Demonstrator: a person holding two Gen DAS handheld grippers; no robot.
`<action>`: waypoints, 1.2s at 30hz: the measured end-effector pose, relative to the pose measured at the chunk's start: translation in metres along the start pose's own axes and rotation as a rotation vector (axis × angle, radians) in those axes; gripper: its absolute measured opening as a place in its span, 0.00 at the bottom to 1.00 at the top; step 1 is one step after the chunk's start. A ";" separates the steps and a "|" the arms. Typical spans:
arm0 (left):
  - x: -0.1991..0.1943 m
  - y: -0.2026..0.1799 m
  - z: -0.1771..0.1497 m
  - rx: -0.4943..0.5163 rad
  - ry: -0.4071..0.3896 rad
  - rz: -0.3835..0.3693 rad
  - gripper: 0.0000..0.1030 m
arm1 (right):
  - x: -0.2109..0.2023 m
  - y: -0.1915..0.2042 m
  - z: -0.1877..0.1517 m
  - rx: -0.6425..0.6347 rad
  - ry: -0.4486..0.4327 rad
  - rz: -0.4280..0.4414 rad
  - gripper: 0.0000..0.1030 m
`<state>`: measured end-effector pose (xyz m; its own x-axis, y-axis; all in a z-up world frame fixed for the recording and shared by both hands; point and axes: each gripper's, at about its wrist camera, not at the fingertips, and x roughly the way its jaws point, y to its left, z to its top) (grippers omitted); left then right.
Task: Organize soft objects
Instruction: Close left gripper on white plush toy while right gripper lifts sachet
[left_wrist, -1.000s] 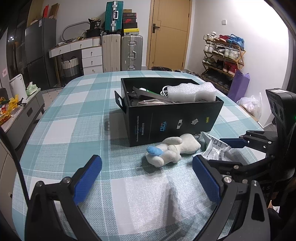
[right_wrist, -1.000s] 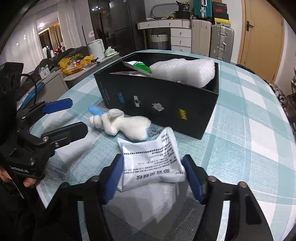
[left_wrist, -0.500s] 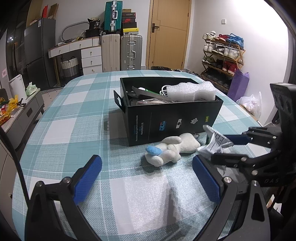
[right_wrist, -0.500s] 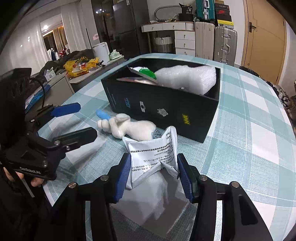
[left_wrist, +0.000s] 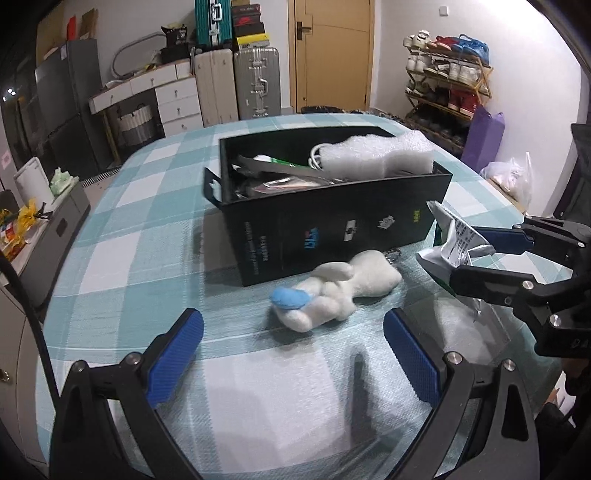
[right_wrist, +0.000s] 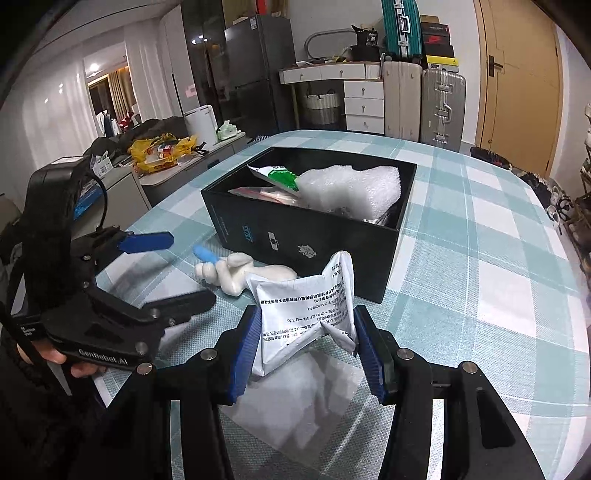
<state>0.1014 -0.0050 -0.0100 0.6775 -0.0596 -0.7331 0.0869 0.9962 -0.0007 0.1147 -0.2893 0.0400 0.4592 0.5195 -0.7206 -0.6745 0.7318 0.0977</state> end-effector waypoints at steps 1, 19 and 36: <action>0.002 -0.001 0.001 0.001 0.008 0.000 0.94 | -0.001 -0.001 0.000 0.002 -0.001 0.000 0.50; 0.020 -0.011 0.009 -0.005 0.060 -0.087 0.44 | -0.009 -0.004 0.002 0.012 -0.023 0.000 0.50; -0.023 0.008 0.006 -0.055 -0.069 -0.096 0.43 | -0.028 -0.006 0.008 0.054 -0.144 0.048 0.50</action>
<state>0.0912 0.0040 0.0113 0.7169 -0.1574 -0.6792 0.1147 0.9875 -0.1078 0.1103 -0.3047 0.0652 0.5079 0.6093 -0.6089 -0.6674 0.7253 0.1690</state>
